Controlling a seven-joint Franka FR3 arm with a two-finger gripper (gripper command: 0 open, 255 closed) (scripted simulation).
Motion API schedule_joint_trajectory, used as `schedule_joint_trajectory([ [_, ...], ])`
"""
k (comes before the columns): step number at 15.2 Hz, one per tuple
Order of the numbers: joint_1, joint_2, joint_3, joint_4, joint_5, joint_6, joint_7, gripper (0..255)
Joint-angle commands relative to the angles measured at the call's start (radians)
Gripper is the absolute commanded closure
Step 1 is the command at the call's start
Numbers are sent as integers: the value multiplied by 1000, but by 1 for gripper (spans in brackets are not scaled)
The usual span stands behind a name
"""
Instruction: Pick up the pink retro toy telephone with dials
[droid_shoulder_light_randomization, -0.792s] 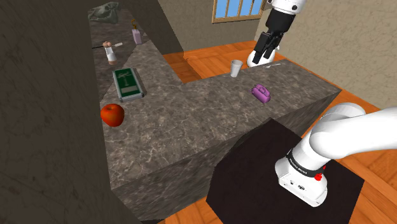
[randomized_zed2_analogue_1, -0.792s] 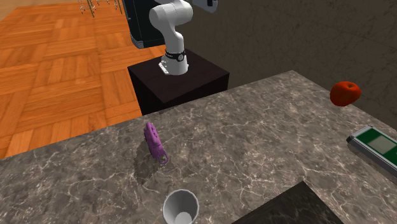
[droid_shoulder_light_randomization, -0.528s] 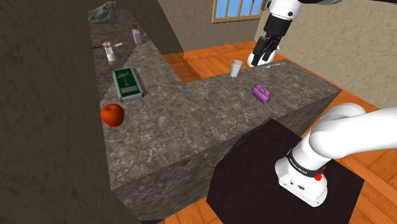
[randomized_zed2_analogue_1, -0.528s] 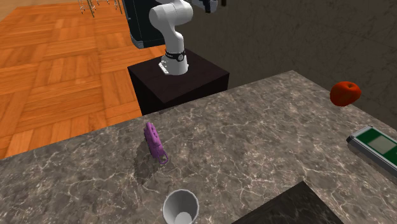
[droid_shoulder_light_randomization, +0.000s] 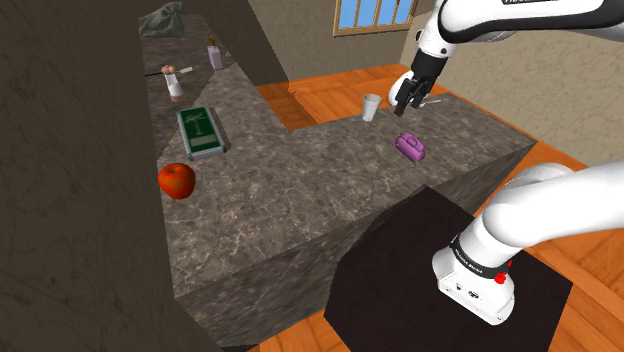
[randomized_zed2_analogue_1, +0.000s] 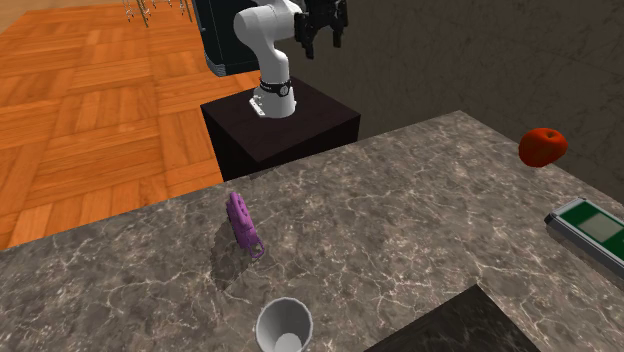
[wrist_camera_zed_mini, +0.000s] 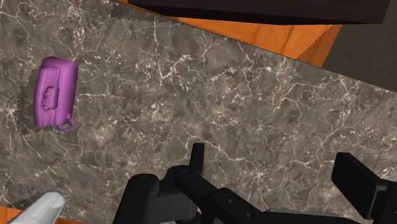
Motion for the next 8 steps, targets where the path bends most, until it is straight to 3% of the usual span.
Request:
schedule_joint_trajectory([
  [1, -16, 37, -24, -12, -17, 51, -20, 0],
  [8, -63, 210, -115, -27, -56, 238, -97, 0],
])
